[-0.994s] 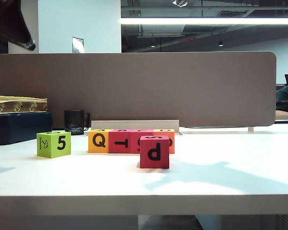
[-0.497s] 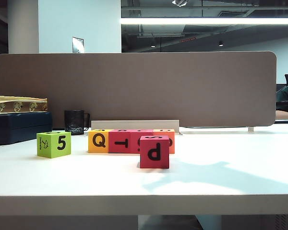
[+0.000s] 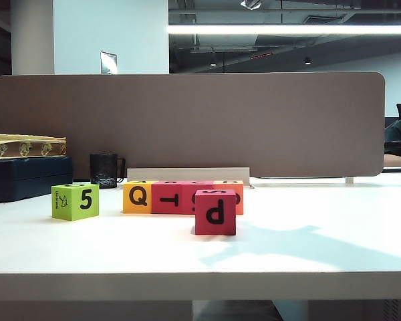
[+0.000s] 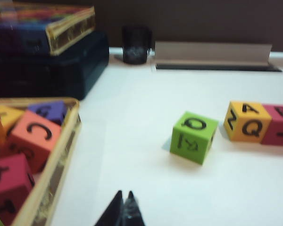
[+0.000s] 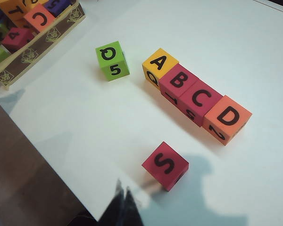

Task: Select the appropriate blocks from the scattered letter blocks on the table and arrange them in a row to spell out "ABCD".

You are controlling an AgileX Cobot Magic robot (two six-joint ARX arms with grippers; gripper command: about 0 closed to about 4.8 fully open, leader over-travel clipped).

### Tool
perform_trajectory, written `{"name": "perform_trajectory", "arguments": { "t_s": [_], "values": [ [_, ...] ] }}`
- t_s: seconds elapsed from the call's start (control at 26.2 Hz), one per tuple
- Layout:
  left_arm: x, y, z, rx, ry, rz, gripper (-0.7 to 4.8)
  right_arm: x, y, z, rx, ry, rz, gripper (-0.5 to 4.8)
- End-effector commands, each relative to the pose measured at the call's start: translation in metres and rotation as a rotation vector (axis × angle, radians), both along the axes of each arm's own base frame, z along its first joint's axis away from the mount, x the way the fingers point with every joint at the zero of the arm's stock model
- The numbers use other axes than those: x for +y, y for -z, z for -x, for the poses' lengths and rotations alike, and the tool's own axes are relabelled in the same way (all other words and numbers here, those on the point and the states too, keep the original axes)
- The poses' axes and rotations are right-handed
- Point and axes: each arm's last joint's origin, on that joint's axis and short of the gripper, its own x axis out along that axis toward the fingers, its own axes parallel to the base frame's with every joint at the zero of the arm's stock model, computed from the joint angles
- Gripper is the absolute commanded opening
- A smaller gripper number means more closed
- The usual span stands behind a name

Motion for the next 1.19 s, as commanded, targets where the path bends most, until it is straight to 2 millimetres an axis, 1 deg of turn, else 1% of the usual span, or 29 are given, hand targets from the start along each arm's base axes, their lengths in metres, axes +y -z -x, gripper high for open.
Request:
{"name": "perform_trajectory", "arguments": {
  "t_s": [0.04, 0.46, 0.61, 1.19],
  "values": [
    [0.001, 0.005, 0.003, 0.002, -0.003, 0.012, -0.05, 0.000, -0.003, 0.001, -0.015, -0.006, -0.009, -0.01],
    [0.003, 0.017, 0.011, 0.104, -0.002, -0.022, -0.05, 0.000, -0.003, 0.001, -0.015, -0.006, -0.009, -0.01],
    [0.003, 0.017, 0.011, 0.102, 0.002, -0.048, -0.05, 0.000, -0.003, 0.001, -0.015, -0.006, -0.009, -0.01],
    [0.003, 0.016, 0.010, 0.095, -0.002, -0.045, -0.05, 0.000, -0.003, 0.001, -0.015, -0.006, -0.009, -0.01]
  ]
}}
